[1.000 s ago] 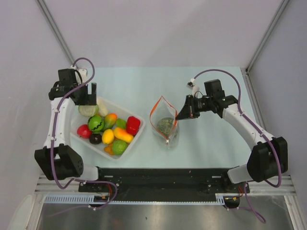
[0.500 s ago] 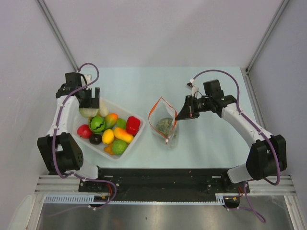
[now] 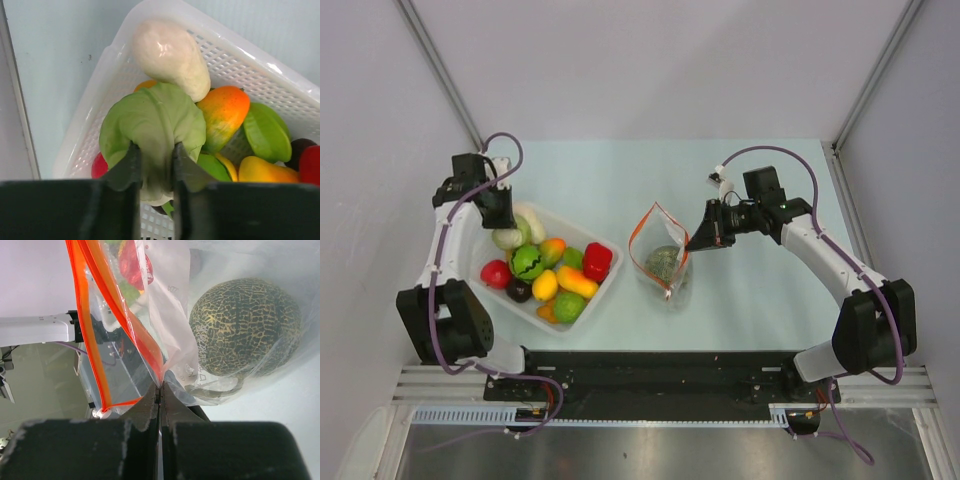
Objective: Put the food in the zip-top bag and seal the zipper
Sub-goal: Pick up the fake vegetable from the bin, then place the fake vegetable in the zipper food storage bag.
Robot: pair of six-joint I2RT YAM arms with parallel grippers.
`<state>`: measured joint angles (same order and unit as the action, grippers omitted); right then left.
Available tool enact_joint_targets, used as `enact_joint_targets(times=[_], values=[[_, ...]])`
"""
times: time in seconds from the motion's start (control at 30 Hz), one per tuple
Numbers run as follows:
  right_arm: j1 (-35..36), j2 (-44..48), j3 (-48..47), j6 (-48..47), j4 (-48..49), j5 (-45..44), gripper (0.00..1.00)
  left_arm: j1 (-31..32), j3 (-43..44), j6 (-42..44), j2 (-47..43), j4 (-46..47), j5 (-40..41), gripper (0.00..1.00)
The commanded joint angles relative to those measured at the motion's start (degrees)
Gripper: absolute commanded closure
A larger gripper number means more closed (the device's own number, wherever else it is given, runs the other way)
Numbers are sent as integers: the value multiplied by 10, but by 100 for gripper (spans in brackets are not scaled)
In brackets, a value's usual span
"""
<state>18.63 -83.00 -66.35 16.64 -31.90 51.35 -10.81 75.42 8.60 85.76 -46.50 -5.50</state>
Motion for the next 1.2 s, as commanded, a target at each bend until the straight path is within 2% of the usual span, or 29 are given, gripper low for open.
enact_joint_targets(times=[0.0,0.07,0.17,0.27,0.3,0.37,0.4,0.53,0.7,0.9,1.1,1.17], values=[[2,-3,-22,-8,4,4,100,-2,50,5,-44,-17,-35,98],[3,-3,-22,-6,7,6,100,-3,64,11,-56,-20,-56,100],[4,-3,-20,-2,11,8,100,12,97,19,-74,-32,-132,100],[5,-3,-20,-1,14,11,100,73,131,33,-103,-49,-236,100],[6,-3,-19,-1,13,12,100,127,140,37,-120,-49,-251,100],[5,-5,-19,-1,13,14,100,183,138,54,-138,-43,-298,100],[5,-4,-19,-1,13,17,100,239,134,61,-146,-28,-312,100],[6,-2,-21,-1,11,19,100,350,123,65,-166,15,-346,100],[5,-1,-25,0,13,28,100,476,149,120,-118,-10,-319,100],[4,-2,-26,-6,8,44,100,504,114,153,-62,15,-291,100],[2,-4,-28,-7,14,68,100,519,122,186,-4,20,-218,100],[3,-5,-27,-11,16,85,100,519,110,186,-2,53,-175,100]])
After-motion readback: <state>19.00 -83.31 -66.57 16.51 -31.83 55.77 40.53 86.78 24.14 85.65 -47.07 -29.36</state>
